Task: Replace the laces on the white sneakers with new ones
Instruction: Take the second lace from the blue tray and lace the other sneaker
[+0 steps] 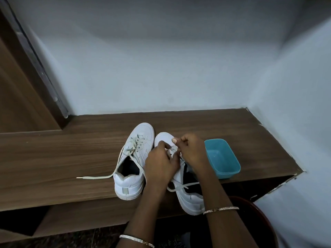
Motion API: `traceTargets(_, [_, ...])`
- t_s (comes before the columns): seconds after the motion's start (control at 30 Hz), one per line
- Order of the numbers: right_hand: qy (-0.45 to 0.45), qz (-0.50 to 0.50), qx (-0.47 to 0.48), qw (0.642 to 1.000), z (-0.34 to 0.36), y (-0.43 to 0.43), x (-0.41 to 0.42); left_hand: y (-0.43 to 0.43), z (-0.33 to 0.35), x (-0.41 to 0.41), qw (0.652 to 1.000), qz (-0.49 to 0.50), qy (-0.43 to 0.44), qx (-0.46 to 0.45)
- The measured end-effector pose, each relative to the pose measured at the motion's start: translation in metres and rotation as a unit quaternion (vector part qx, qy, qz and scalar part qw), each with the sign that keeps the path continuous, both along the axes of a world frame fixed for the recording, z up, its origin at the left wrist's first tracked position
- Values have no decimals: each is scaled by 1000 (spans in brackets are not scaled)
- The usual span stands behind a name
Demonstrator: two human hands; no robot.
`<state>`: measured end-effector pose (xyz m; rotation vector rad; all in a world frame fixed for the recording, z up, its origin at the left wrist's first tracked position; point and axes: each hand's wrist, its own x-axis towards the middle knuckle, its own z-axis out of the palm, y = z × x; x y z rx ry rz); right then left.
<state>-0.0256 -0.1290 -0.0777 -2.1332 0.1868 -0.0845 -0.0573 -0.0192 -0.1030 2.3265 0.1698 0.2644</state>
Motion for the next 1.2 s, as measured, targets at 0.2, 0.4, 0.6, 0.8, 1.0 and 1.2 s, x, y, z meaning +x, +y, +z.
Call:
traceTargets(0.2, [32, -10, 56, 998, 0, -6, -3, 3, 3, 2, 985, 27, 135, -107])
traceTargets(0.4, [86, 54, 67, 993, 6, -17, -7, 17, 4, 6, 931, 6, 218, -292])
traceTargets(0.6, [54, 58, 9, 997, 0, -17, -5, 27, -1, 12, 893, -35, 247, -374])
traceTargets(0.8, [26, 83, -28, 996, -1, -16, 0, 31, -10, 12, 893, -46, 234, -381])
traceTargets(1.0, [7, 94, -14, 995, -4, -20, 0, 27, -17, 9, 940, -23, 140, -310])
traceTargets(1.2, [4, 120, -23, 993, -5, -19, 1, 27, -15, 6, 949, -24, 119, -290])
